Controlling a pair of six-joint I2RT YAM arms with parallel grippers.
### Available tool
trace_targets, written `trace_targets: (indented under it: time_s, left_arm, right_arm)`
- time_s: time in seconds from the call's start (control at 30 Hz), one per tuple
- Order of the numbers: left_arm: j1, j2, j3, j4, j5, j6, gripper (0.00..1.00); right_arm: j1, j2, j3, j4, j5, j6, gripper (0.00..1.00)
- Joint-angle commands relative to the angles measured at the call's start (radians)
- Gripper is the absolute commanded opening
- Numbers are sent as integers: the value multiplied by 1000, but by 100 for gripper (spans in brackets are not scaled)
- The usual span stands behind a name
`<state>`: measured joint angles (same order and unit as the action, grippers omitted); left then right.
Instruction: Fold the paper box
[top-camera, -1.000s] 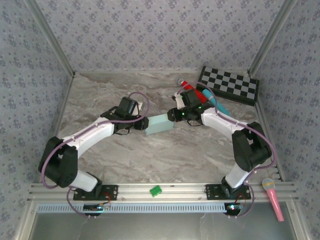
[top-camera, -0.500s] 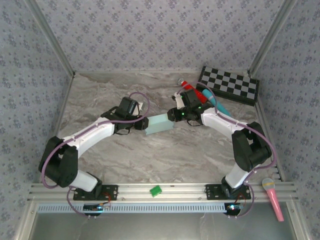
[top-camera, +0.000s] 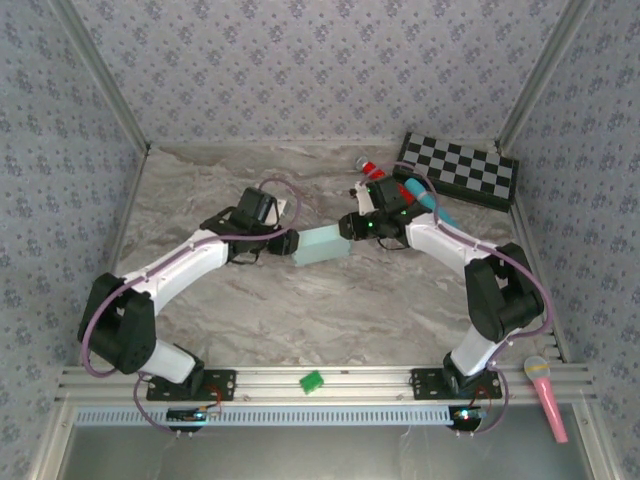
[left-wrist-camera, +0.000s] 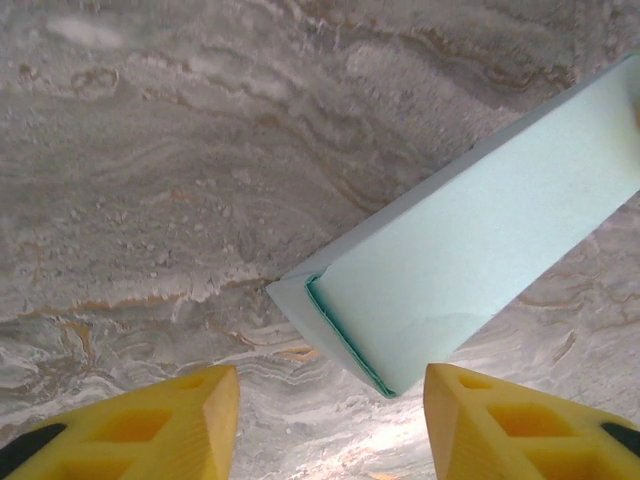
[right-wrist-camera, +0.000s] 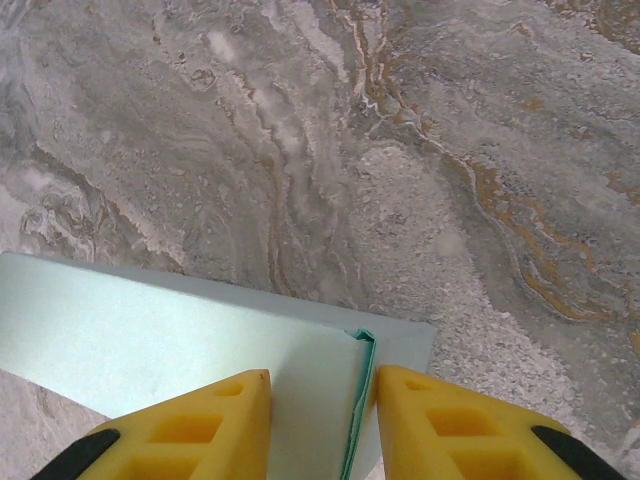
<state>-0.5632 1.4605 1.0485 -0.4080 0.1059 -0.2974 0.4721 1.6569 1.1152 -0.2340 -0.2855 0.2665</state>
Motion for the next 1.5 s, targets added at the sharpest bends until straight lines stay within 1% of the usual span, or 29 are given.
trace_targets:
  time_s: [0.0, 0.17, 0.27, 0.43, 0.6, 0.77, 1.03, 1.27, 1.47]
  left_arm:
    - [3, -8, 55, -30, -21, 70, 56]
    - [3, 7, 96, -46, -22, 119, 60]
    - [0, 26, 121, -59, -18, 143, 60]
    - [-3, 43, 146, -73, -17, 172, 61]
    - [-7, 54, 162, -81, -15, 190, 61]
    - [-7, 63, 171, -87, -12, 195, 61]
    - [-13, 67, 193, -101, -15, 214, 63]
    - [-14, 70, 199, -107, -15, 227, 64]
    - [-17, 76, 204, -110, -15, 247, 65]
  right_arm:
    - [-15, 31, -34, -81, 20, 16, 34]
    - [-35, -2, -18, -67, -16, 20, 34]
    - [-48, -23, -10, -64, -27, 23, 35]
    - [-63, -43, -24, -78, -11, 21, 35]
    - [-73, -46, -47, -67, -34, 18, 35]
    - [-74, -58, -58, -40, -73, 18, 41]
    - [-80, -82, -20, -37, -91, 14, 46]
    - [-94, -133, -76, -3, -84, 25, 46]
    - [-108, -121, -111, -16, -76, 19, 44]
